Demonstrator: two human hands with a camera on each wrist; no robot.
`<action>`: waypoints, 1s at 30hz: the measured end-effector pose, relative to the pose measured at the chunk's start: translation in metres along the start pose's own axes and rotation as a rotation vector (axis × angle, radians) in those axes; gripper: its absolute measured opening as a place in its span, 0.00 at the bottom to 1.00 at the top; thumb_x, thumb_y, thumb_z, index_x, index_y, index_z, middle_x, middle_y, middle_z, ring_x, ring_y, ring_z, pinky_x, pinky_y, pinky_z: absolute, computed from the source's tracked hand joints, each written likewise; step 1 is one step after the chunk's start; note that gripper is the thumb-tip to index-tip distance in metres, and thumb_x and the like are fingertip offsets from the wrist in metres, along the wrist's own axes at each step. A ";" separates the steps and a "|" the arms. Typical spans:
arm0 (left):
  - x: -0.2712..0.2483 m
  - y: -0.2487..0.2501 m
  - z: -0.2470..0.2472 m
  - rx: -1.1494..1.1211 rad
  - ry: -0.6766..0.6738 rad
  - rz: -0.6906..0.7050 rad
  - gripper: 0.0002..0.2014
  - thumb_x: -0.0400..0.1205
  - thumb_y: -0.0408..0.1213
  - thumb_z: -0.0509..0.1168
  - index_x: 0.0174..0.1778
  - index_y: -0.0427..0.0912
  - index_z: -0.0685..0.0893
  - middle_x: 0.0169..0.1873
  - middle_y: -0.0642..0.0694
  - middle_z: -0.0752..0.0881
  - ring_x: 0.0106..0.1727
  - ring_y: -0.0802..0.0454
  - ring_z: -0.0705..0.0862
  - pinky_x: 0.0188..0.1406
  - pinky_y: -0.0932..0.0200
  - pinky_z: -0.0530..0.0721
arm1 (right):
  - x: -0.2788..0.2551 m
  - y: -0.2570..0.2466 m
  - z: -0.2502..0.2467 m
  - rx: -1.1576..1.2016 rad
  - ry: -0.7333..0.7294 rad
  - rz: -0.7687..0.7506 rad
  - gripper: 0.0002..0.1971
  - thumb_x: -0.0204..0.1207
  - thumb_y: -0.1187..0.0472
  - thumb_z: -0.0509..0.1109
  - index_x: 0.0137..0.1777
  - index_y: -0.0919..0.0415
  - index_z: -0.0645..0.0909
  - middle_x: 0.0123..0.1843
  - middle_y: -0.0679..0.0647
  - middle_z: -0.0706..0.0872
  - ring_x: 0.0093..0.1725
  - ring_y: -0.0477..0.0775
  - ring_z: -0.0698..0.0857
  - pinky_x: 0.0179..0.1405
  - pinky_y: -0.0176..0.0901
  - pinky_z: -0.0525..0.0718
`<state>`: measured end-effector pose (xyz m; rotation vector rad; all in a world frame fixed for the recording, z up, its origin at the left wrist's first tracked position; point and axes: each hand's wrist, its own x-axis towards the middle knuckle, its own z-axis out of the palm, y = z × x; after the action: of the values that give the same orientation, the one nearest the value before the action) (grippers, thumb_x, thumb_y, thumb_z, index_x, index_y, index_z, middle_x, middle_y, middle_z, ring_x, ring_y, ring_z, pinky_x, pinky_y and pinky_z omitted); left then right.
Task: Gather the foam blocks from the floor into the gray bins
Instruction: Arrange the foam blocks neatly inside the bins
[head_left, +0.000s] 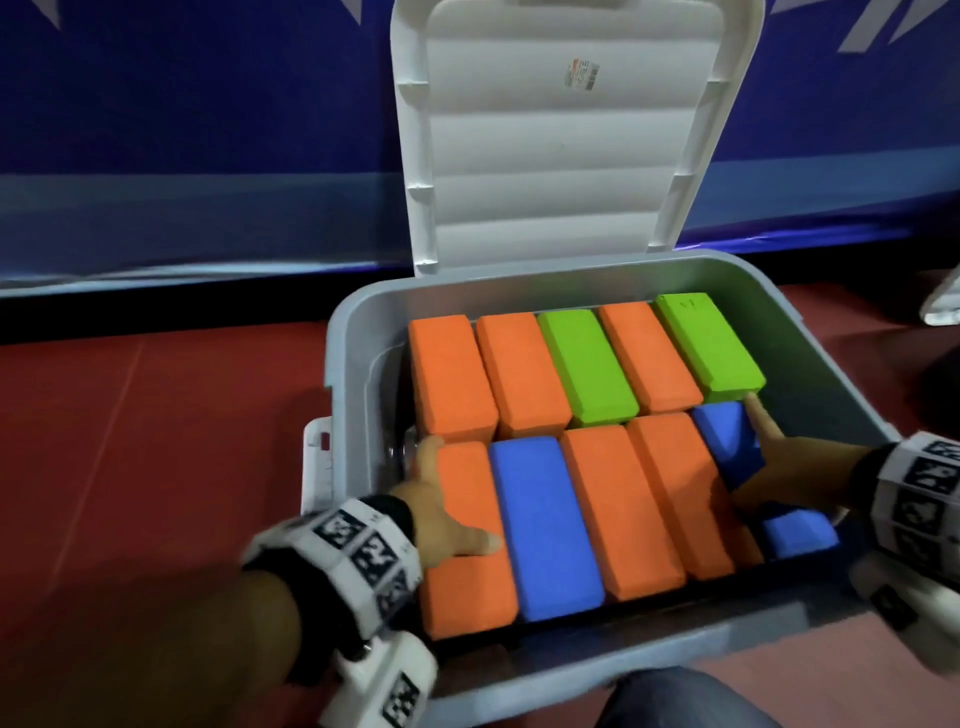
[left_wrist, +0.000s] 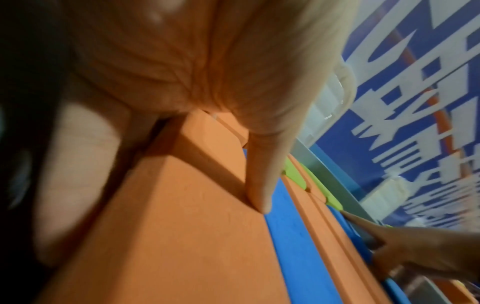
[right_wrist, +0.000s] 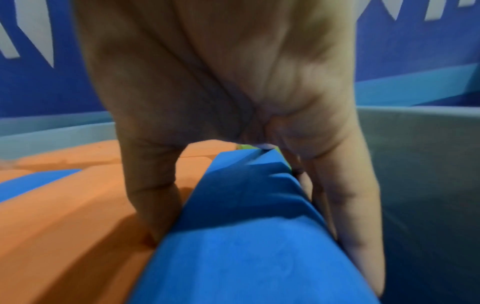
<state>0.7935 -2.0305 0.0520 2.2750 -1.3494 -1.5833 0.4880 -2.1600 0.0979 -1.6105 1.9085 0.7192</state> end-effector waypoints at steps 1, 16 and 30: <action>0.005 0.003 0.005 0.004 0.003 -0.010 0.64 0.58 0.59 0.78 0.77 0.57 0.36 0.68 0.43 0.76 0.62 0.44 0.80 0.64 0.48 0.80 | 0.005 0.003 0.000 -0.017 -0.006 0.005 0.62 0.70 0.58 0.76 0.79 0.51 0.21 0.61 0.65 0.82 0.47 0.57 0.79 0.20 0.35 0.70; 0.006 0.002 -0.006 0.117 0.020 -0.002 0.53 0.66 0.54 0.78 0.76 0.56 0.46 0.58 0.43 0.80 0.51 0.47 0.83 0.49 0.55 0.83 | -0.011 0.005 -0.006 0.075 -0.031 -0.014 0.63 0.54 0.38 0.74 0.84 0.47 0.37 0.79 0.63 0.67 0.77 0.59 0.68 0.71 0.43 0.66; 0.006 -0.003 -0.048 0.207 0.139 -0.046 0.48 0.54 0.50 0.85 0.60 0.55 0.58 0.48 0.45 0.81 0.48 0.45 0.83 0.53 0.49 0.84 | -0.033 0.028 0.045 -0.126 0.124 -0.237 0.47 0.74 0.38 0.68 0.84 0.51 0.44 0.33 0.48 0.74 0.40 0.52 0.77 0.43 0.41 0.76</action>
<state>0.8340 -2.0518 0.0690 2.4971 -1.4979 -1.3228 0.4680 -2.1011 0.0907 -1.9611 1.7444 0.6644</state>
